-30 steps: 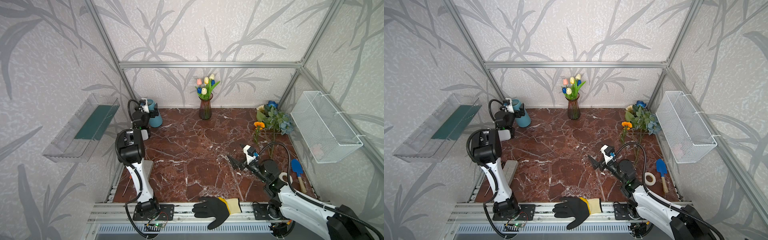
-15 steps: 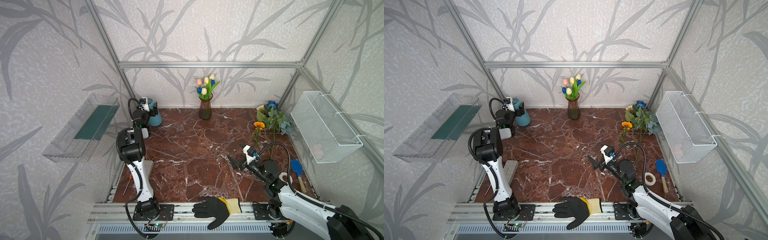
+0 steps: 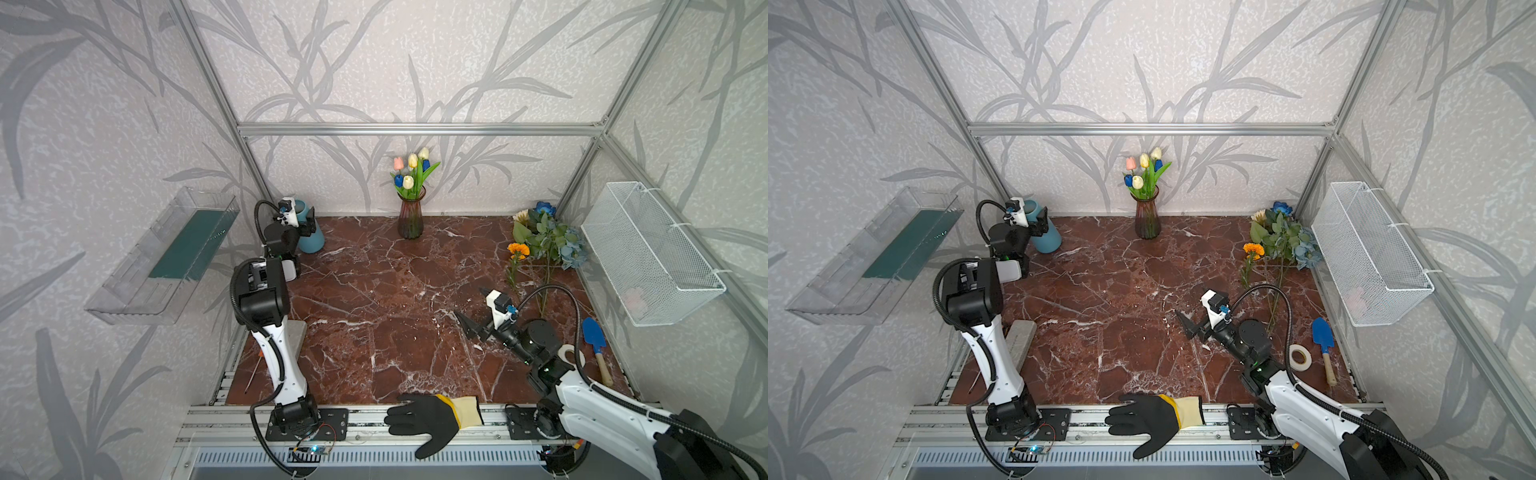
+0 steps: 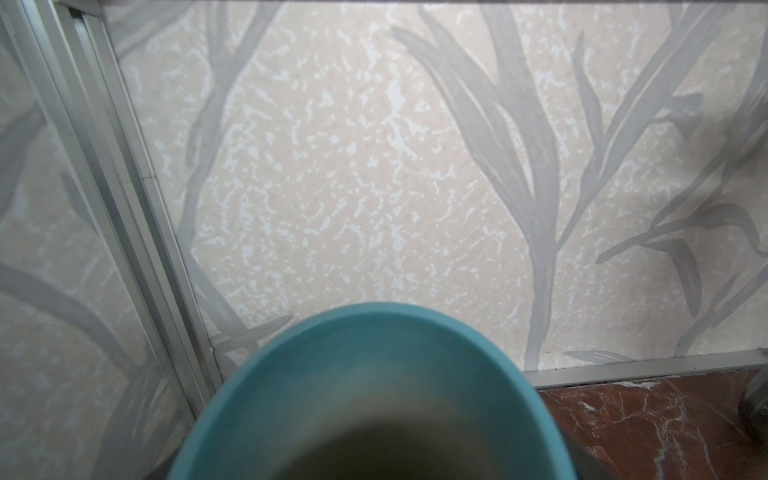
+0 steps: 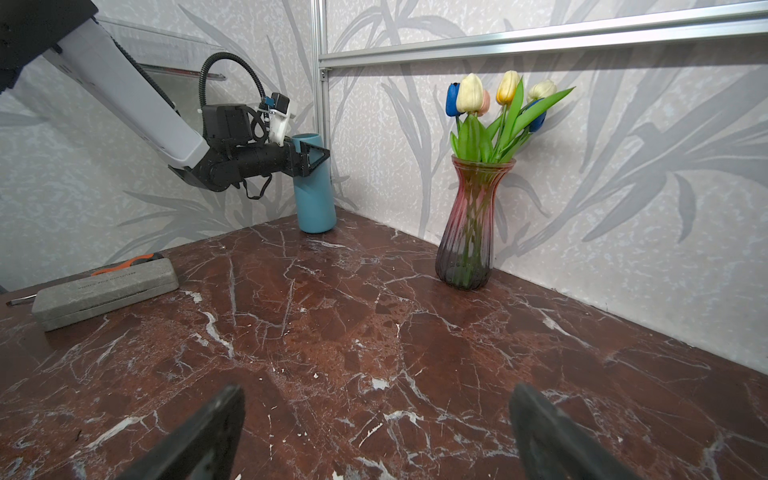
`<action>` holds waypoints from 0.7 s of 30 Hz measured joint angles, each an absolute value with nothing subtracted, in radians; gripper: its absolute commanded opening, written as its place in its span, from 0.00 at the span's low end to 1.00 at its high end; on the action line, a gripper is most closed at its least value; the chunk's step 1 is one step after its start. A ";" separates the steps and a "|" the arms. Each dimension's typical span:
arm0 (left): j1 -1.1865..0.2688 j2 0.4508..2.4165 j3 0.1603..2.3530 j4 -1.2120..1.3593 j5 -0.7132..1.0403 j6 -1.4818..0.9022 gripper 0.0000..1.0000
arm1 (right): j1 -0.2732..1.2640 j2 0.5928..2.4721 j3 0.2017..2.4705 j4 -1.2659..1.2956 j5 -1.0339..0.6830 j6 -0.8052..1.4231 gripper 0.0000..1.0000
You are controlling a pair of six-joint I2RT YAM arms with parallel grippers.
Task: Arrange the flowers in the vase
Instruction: 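Lower the left gripper onto the teal vase rim and close, then carry the teal vase forward with the left gripper while the right reaches the orange flower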
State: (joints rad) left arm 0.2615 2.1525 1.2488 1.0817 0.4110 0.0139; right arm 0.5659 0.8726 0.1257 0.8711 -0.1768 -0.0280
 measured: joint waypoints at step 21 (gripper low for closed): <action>-0.184 1.747 0.785 1.002 0.350 0.077 0.00 | 0.568 0.909 0.216 0.812 -0.052 0.007 1.00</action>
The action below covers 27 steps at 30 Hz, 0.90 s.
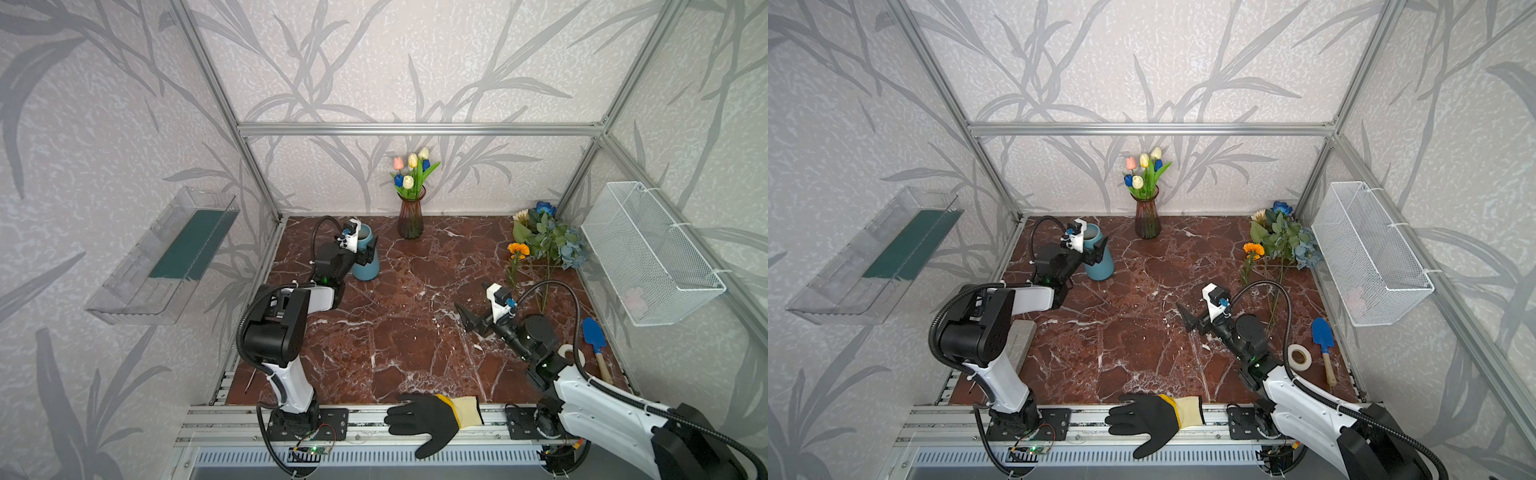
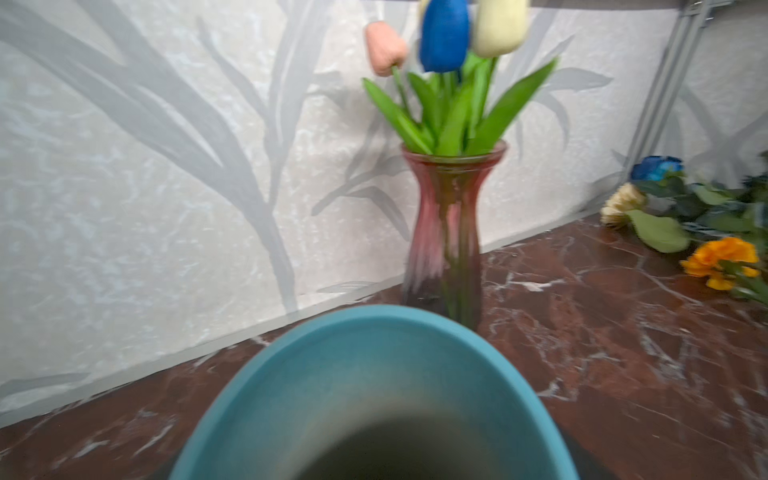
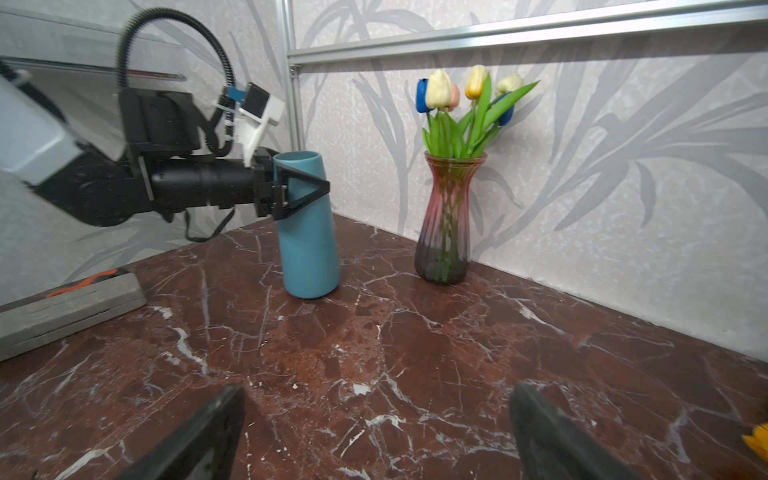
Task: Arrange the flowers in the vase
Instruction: 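Carry the teal vase forward with the left gripper while the right reaches the orange flower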
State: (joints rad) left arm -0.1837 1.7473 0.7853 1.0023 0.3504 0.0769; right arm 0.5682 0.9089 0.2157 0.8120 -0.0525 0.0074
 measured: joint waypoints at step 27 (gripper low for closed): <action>-0.645 1.819 0.800 1.124 0.442 0.010 0.00 | 0.025 1.494 1.254 -0.356 -0.036 0.185 0.42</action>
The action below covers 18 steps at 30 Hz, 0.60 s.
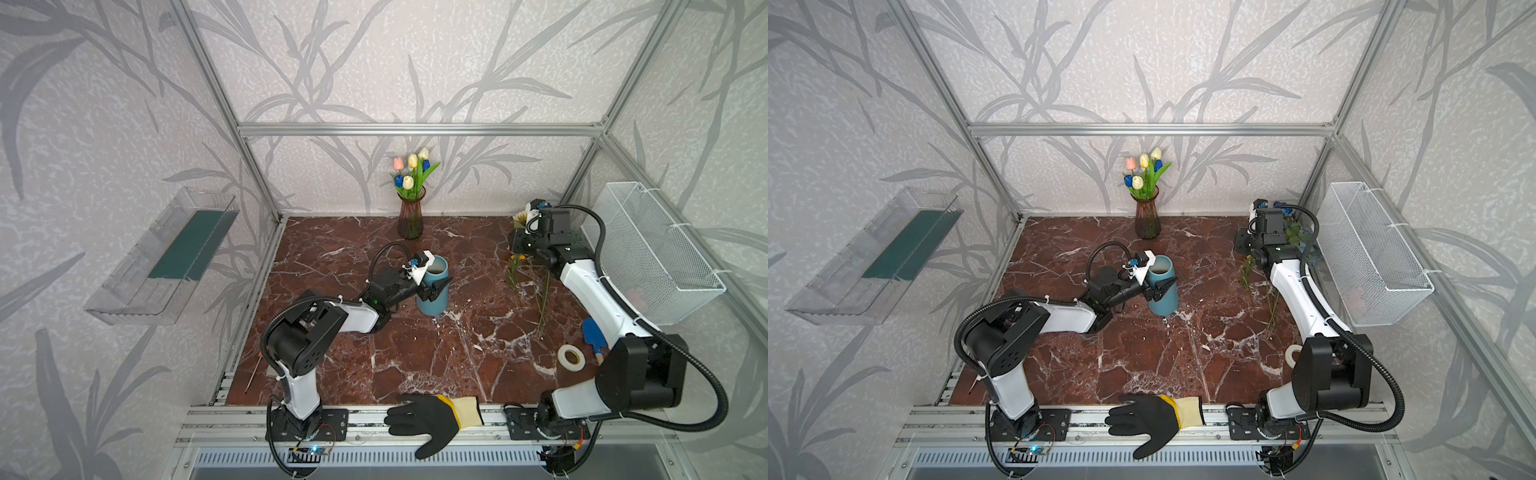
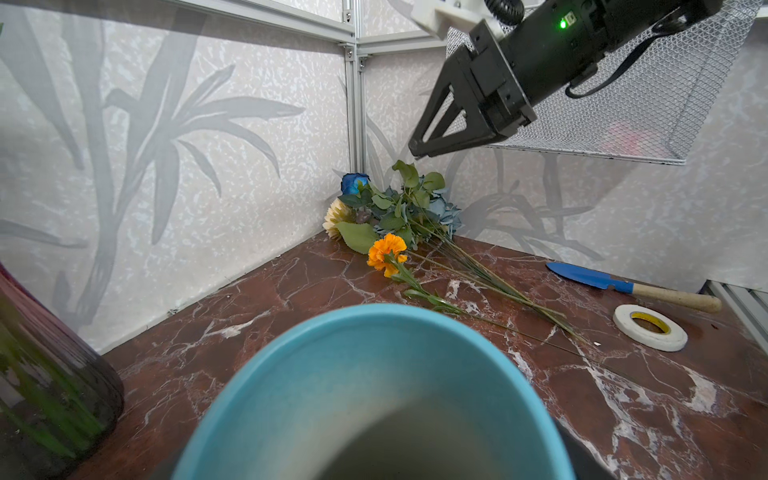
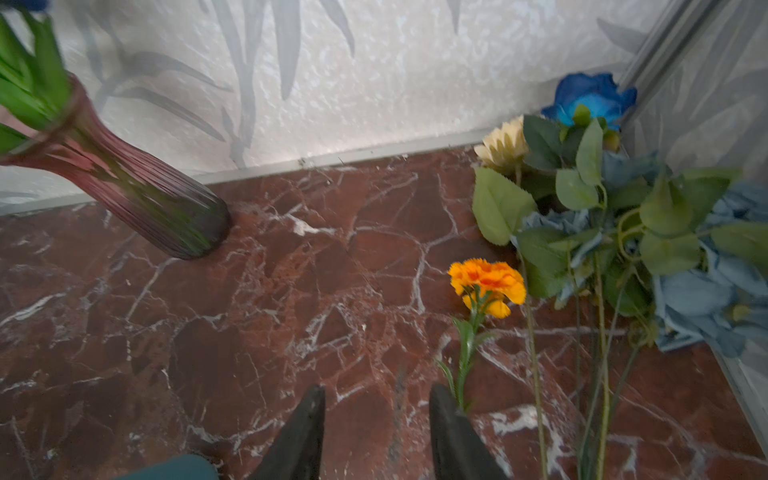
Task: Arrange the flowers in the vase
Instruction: 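Carry the teal vase forward with the left gripper while the right reaches the orange flower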
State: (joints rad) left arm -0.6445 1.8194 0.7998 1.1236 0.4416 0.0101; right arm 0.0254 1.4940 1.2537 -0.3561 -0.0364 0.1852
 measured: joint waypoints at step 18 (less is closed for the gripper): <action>-0.550 1.820 0.801 1.121 0.419 0.006 0.00 | -0.041 1.884 1.477 -0.726 -0.069 0.053 0.45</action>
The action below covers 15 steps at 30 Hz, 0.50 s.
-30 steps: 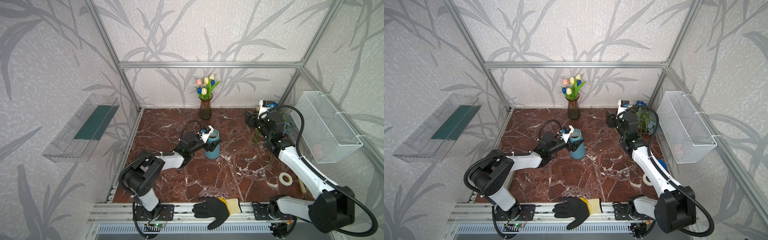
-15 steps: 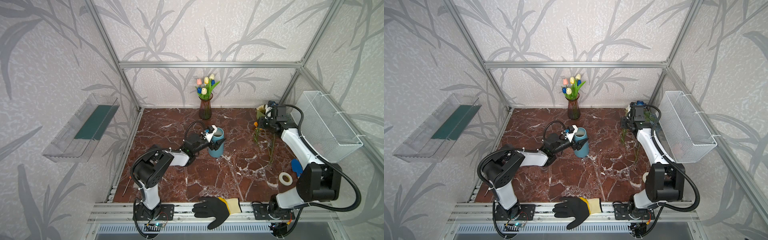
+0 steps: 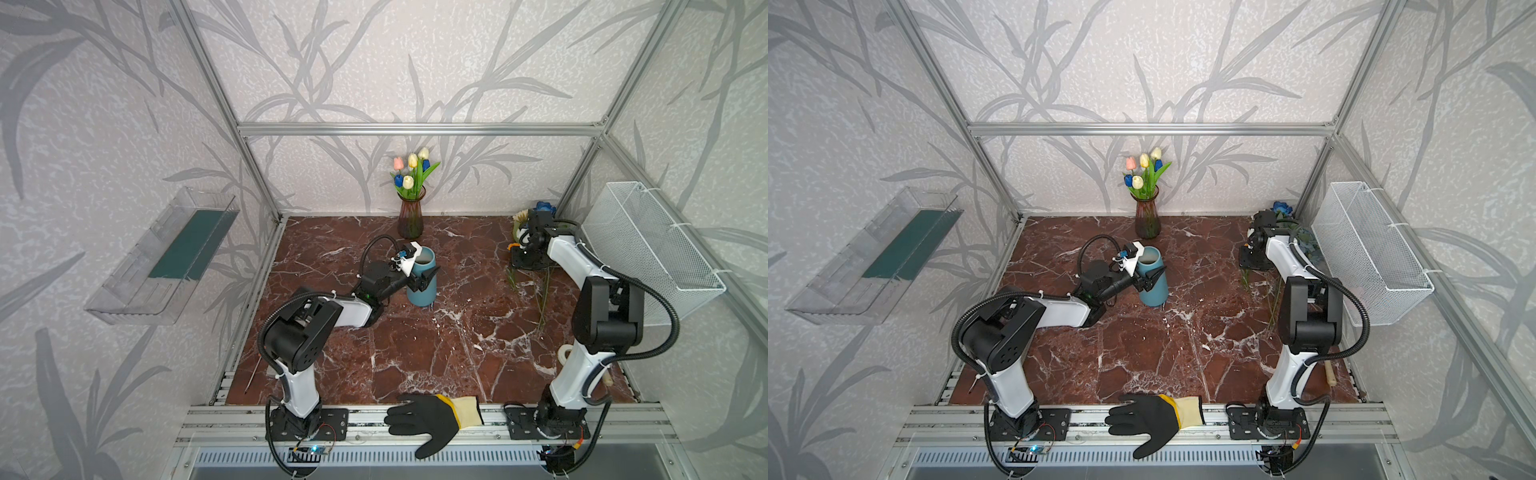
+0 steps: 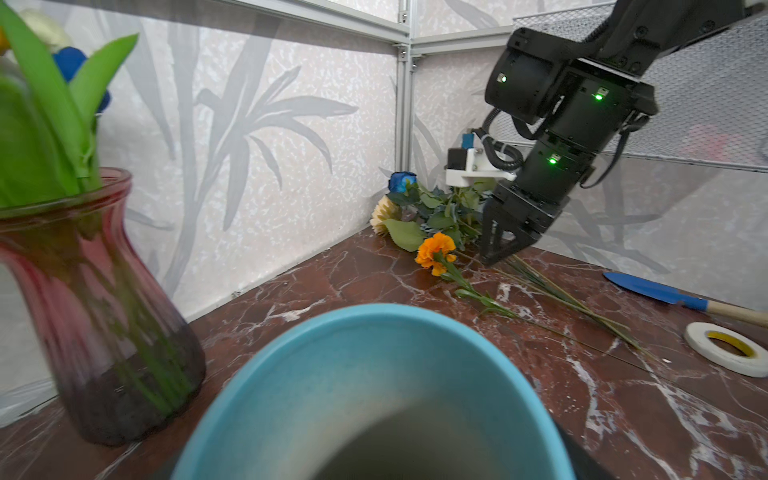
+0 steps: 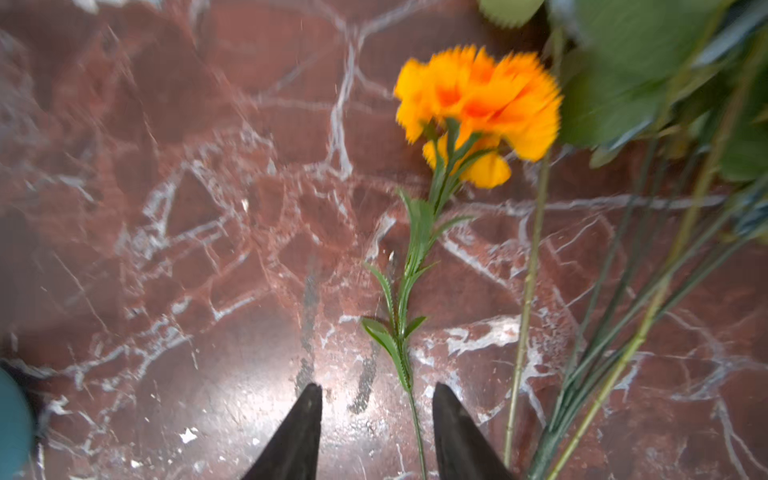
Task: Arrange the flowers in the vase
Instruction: 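Carry the teal vase forward with the left gripper while the right reaches the orange flower, then grip the orange flower stem with the right gripper while the left sets the vase down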
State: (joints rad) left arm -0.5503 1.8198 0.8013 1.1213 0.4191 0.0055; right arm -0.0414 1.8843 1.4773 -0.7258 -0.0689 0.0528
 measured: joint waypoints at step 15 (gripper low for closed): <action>-0.553 1.836 0.802 1.155 0.427 -0.004 0.49 | -0.041 1.997 1.475 -0.820 -0.060 -0.023 0.45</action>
State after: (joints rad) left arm -0.5526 1.8362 0.8017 1.1545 0.4274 -0.0036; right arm -0.0414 1.9968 1.4754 -0.8200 -0.0605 -0.0231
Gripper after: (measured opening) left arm 0.817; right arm 0.454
